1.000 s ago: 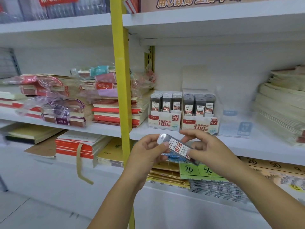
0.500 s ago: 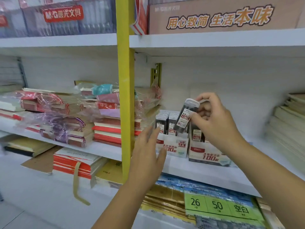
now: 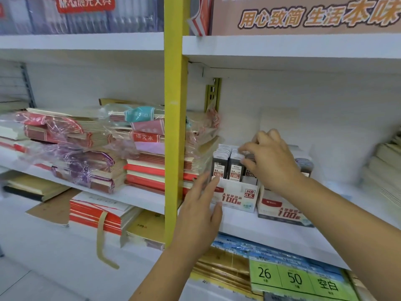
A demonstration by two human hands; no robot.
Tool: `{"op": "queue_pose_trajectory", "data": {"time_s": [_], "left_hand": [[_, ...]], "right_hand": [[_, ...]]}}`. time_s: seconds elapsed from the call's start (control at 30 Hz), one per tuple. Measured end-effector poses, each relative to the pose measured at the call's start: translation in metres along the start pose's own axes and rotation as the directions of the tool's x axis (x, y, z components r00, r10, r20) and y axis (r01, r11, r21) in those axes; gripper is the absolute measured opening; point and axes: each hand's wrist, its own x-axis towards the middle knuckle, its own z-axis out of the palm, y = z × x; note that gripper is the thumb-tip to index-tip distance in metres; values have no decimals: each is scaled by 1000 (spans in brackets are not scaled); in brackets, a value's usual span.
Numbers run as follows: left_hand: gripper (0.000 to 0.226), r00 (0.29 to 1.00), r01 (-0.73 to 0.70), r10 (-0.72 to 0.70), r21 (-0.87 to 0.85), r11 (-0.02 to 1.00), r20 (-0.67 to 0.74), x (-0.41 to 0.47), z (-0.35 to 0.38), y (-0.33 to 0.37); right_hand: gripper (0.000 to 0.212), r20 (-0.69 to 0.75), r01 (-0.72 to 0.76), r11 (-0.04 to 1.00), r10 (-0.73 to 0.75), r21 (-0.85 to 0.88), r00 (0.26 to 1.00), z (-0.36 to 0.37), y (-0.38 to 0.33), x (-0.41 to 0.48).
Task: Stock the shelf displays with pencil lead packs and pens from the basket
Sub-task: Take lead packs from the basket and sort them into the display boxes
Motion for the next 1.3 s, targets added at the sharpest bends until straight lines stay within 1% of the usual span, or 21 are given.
{"op": "queue_pose_trajectory", "data": {"time_s": [0.07,0.13,0.17,0.23,0.27,0.3,0.37,0.4,0.47,0.53,0.6,0.67,0.73,0.8,0.83,0.9,1.0,1.07,1.13,1.23,1.3], "left_hand": [[55,999,-8,8,-3,1000,-47,-15,-6,8],[43,980,-1,-5,-31,1000,-198,-37,-5,8],[36,966,11,-20,-39,999,-259,-62,7,7],[28,928,54,-96,-126,991,-360,-92,19,4],[26,919,86,-141,-162,983,-368,-103,24,2],[25,933,138,-192,-192,972,-303,-121,36,-3],[27,947,320,-321,-150,935,20,-193,73,-17],[28,901,411,-386,-99,906,199,-230,88,-25],[37,740,515,-479,60,855,471,-303,113,-47],[45,574,554,-523,172,814,630,-358,127,-63],[53,435,584,-555,248,773,709,-396,133,-76],[62,337,544,-560,329,772,757,-422,135,-83],[68,329,499,-551,354,791,767,-431,142,-87],[70,364,494,-529,323,807,766,-430,154,-90],[71,377,492,-527,317,811,762,-428,161,-91],[72,340,488,-557,364,793,758,-423,175,-91],[73,254,440,-623,486,755,739,-421,189,-95],[71,231,430,-655,528,732,720,-419,195,-96],[68,211,443,-652,524,728,728,-417,202,-96],[50,155,585,-659,470,661,736,-415,209,-92],[29,156,625,-682,464,628,714,-416,210,-92]], "right_hand": [[31,-136,-15,981,42,195,990,-7,-8,-32],[21,-261,-2,851,163,525,952,-8,-15,-80],[17,-238,-11,756,219,655,946,5,-19,-117],[12,-171,-58,602,316,796,933,22,-27,-161],[10,-122,-105,547,362,831,924,30,-30,-175],[11,-32,-183,489,399,853,916,47,-28,-191],[21,252,-461,422,462,781,850,102,-26,-254],[23,398,-600,400,481,693,781,131,-24,-288],[19,642,-796,395,472,459,604,187,-25,-365],[17,790,-872,435,444,223,423,226,-31,-442],[30,896,-902,426,374,64,240,245,-39,-506],[49,945,-894,448,301,-21,129,251,-47,-543],[62,932,-874,483,336,-48,135,261,-46,-549],[73,913,-847,527,374,-66,162,275,-41,-541],[79,919,-830,553,363,-78,156,282,-40,-539],[88,942,-793,600,316,-106,113,291,-39,-539],[80,950,-804,582,304,-126,71,302,-40,-546],[69,959,-830,544,280,-123,41,306,-39,-549],[60,976,-823,559,217,-104,24,306,-39,-550],[57,984,-794,603,173,-77,36,305,-45,-552],[56,981,-813,575,192,-91,26,306,-48,-551]]}}
